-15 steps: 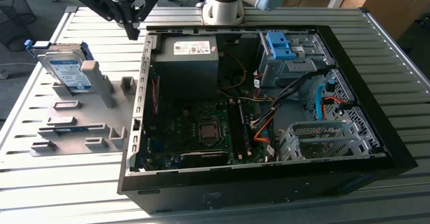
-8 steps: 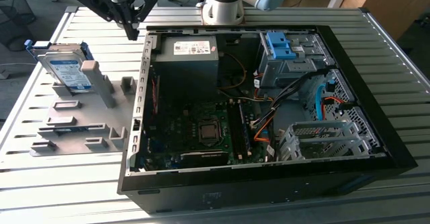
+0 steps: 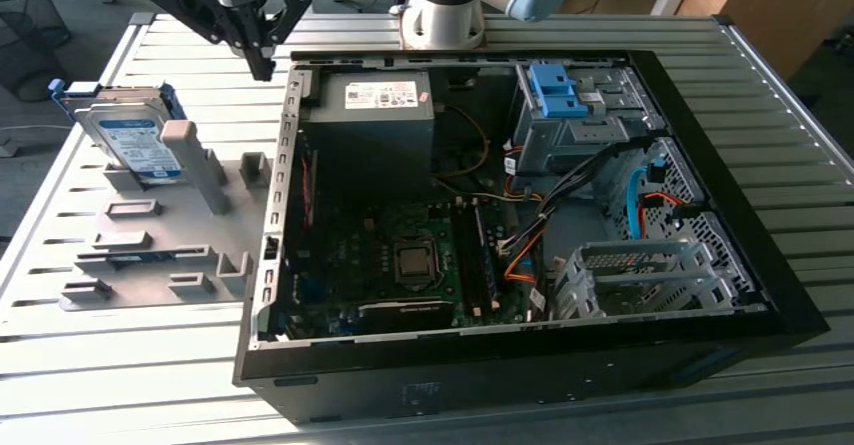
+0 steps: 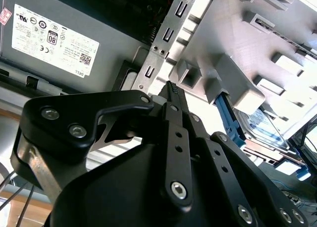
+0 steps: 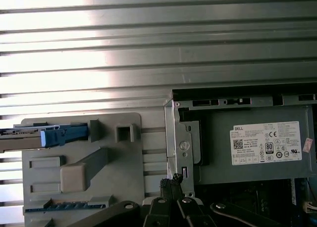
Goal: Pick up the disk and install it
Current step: 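Reach for the disk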
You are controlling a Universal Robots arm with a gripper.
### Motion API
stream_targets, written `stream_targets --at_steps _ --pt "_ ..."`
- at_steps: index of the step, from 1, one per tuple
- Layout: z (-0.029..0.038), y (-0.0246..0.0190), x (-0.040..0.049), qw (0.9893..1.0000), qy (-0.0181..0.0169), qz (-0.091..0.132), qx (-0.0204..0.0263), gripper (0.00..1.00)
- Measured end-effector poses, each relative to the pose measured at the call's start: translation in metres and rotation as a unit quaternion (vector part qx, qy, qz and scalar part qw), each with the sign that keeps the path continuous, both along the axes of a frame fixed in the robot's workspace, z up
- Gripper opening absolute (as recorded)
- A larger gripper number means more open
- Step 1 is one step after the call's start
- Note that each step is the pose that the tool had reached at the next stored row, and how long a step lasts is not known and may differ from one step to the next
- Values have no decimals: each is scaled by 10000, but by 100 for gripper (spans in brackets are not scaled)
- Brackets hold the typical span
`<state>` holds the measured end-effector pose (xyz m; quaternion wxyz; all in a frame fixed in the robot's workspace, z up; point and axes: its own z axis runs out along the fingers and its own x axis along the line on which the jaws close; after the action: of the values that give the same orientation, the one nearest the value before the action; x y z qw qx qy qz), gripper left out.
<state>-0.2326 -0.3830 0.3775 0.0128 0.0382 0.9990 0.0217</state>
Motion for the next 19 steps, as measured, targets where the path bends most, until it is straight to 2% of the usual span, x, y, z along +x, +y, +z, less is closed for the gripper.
stream_targets --at_steps 19 --pt "-21 6 -92 10000 1 0 -1 11"
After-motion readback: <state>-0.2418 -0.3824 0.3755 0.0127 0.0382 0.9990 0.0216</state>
